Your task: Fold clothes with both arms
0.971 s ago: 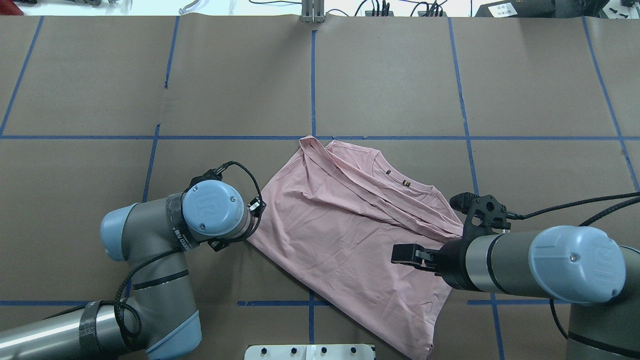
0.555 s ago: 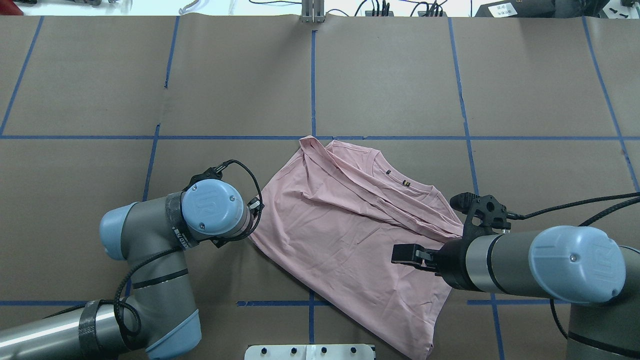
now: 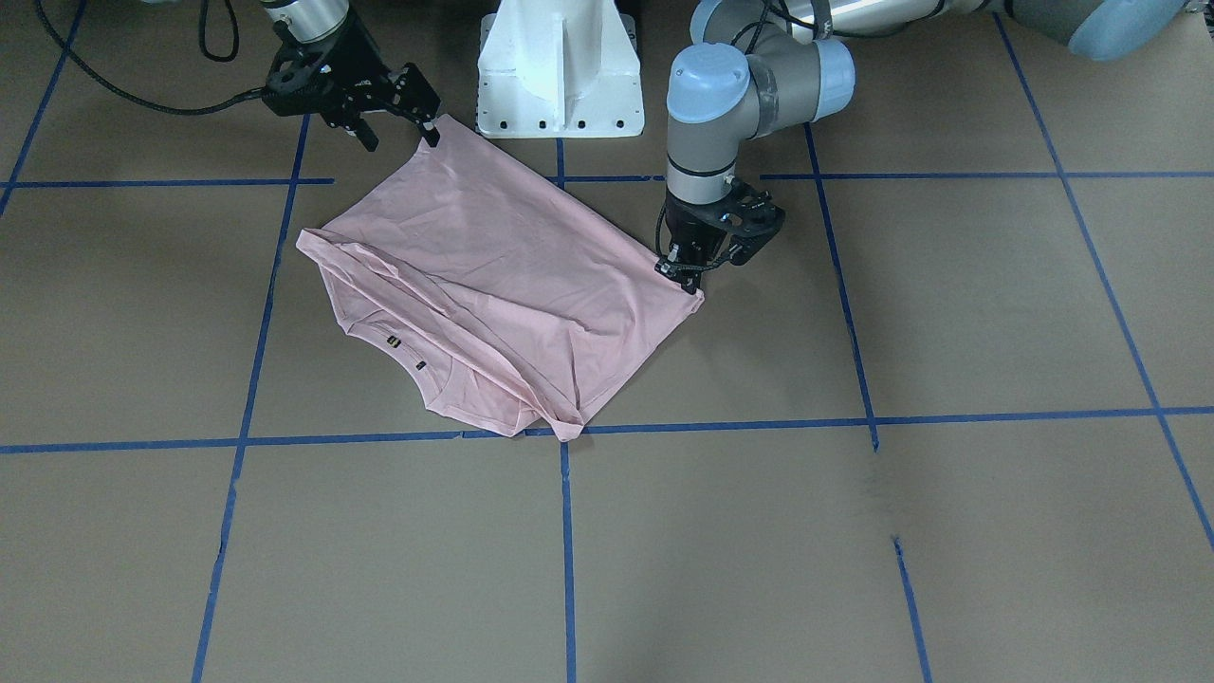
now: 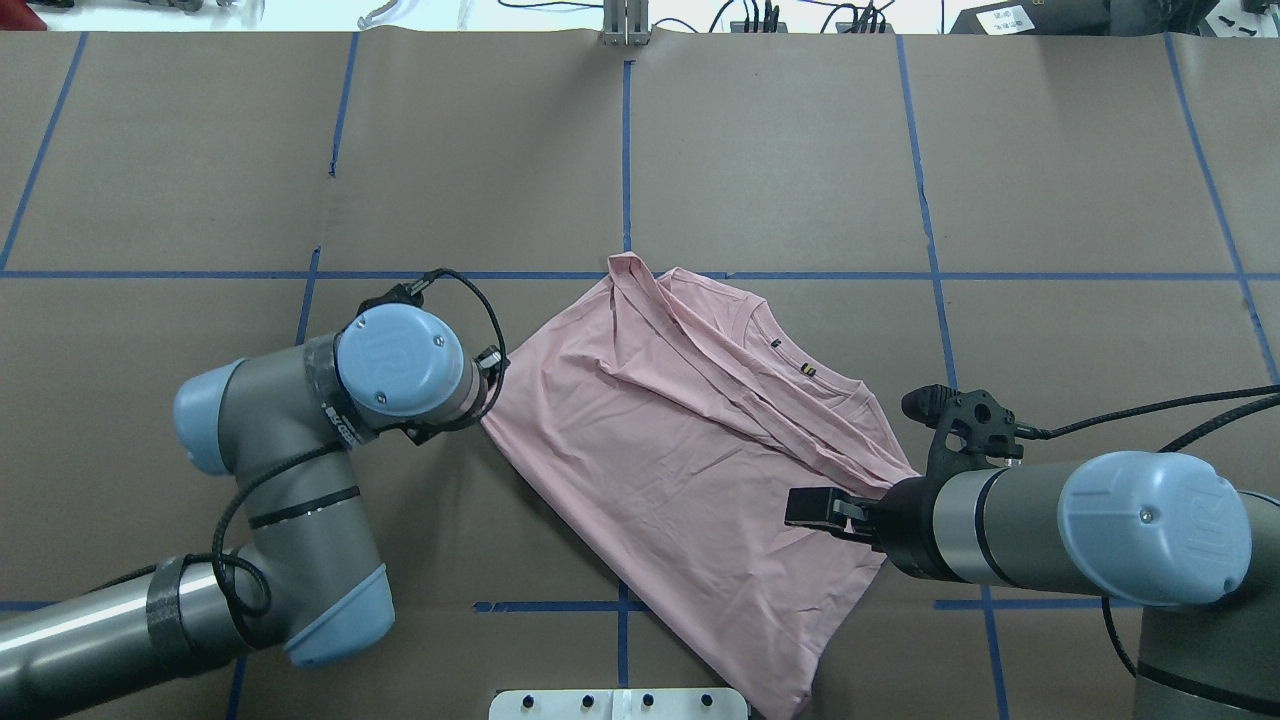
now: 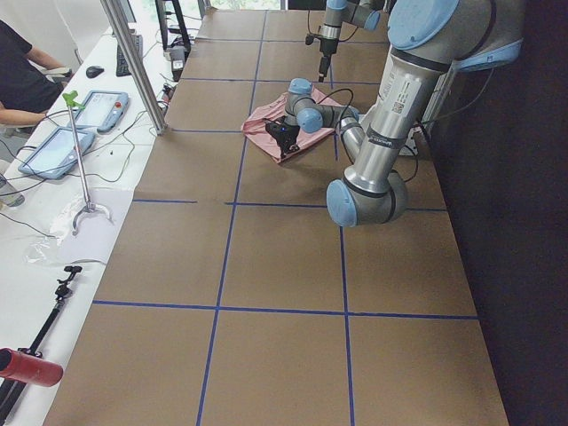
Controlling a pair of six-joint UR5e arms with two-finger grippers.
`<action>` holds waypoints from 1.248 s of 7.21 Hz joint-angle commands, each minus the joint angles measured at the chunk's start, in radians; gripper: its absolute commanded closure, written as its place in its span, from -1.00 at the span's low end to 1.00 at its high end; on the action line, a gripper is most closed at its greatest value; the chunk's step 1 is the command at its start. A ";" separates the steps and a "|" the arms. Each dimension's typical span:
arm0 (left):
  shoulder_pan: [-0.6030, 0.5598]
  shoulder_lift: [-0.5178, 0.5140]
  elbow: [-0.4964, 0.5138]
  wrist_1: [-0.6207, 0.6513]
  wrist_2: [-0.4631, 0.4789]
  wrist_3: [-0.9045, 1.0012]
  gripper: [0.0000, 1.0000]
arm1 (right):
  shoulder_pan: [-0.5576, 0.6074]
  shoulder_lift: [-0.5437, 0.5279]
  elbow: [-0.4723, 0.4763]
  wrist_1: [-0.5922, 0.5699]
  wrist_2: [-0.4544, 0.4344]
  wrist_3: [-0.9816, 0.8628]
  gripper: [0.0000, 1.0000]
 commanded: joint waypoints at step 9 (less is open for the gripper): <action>-0.202 -0.343 0.701 -0.645 0.172 0.380 1.00 | 0.018 0.005 -0.021 0.002 -0.026 0.002 -1.00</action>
